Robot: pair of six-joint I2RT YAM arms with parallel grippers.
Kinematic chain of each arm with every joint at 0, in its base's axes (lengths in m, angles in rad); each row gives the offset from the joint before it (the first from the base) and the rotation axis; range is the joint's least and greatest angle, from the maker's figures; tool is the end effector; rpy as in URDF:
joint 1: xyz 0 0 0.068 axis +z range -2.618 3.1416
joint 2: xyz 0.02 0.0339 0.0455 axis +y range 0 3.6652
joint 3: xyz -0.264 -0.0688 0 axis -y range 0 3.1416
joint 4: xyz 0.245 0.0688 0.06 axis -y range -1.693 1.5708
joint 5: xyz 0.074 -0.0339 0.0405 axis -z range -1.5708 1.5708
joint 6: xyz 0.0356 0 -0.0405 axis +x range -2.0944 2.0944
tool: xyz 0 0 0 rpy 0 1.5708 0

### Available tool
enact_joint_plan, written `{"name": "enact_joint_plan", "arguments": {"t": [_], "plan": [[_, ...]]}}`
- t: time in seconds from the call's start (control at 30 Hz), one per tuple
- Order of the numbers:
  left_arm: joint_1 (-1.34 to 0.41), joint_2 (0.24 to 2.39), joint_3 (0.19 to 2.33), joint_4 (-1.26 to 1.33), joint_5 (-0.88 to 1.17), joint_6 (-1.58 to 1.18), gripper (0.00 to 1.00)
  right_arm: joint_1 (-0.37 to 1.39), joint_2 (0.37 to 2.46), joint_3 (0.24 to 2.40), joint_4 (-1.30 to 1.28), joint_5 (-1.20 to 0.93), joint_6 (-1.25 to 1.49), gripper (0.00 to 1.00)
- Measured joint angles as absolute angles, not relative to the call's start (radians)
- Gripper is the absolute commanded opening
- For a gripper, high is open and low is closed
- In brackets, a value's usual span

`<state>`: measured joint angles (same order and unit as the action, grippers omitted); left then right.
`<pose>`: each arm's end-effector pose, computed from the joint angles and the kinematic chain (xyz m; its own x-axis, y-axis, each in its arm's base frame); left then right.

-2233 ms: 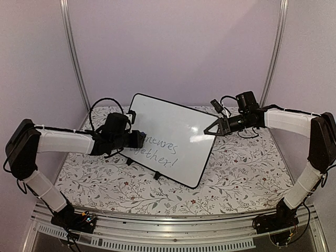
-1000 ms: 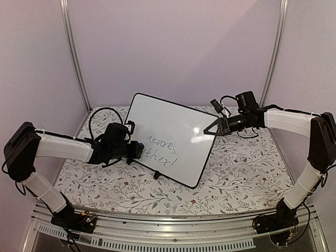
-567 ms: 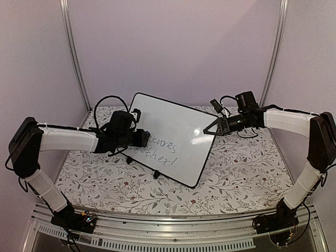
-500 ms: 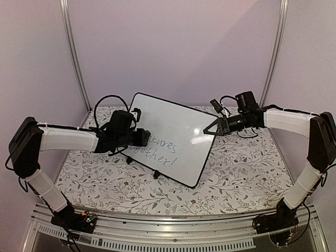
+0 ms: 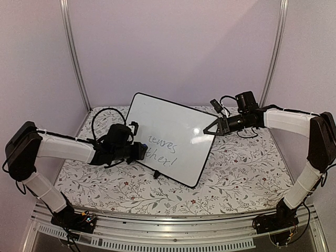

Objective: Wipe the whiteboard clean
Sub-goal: Erase the center of the whiteboard.

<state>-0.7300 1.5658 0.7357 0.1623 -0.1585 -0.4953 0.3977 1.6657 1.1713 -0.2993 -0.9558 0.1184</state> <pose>0.2377 -0.2052 0.1696 -0.6751 -0.0257 -0.7373 0.2788 0.9164 -0.2872 0.3164 0.1645 0.2455 -0.7415 -0.2376 -0.6275 -0.6686 0.3406 0.6611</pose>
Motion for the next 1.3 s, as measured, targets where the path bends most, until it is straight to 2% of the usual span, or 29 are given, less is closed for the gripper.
{"name": "enact_joint_plan", "arguments": {"t": [0.47, 0.97, 1.3], "plan": [[-0.704, 1.616, 0.908, 0.119, -0.165, -0.455, 0.0, 0.398, 1.667, 1.171, -0.298, -0.955, 0.12, 0.0], [-0.769, 1.584, 0.764, 0.18, -0.177, -0.488, 0.0, 0.399, 1.667, 1.171, -0.297, -0.955, 0.12, 0.0], [-0.771, 1.614, 0.853, 0.105, -0.199, -0.462, 0.0, 0.399, 1.667, 1.171, -0.297, -0.952, 0.127, 0.0]]}}
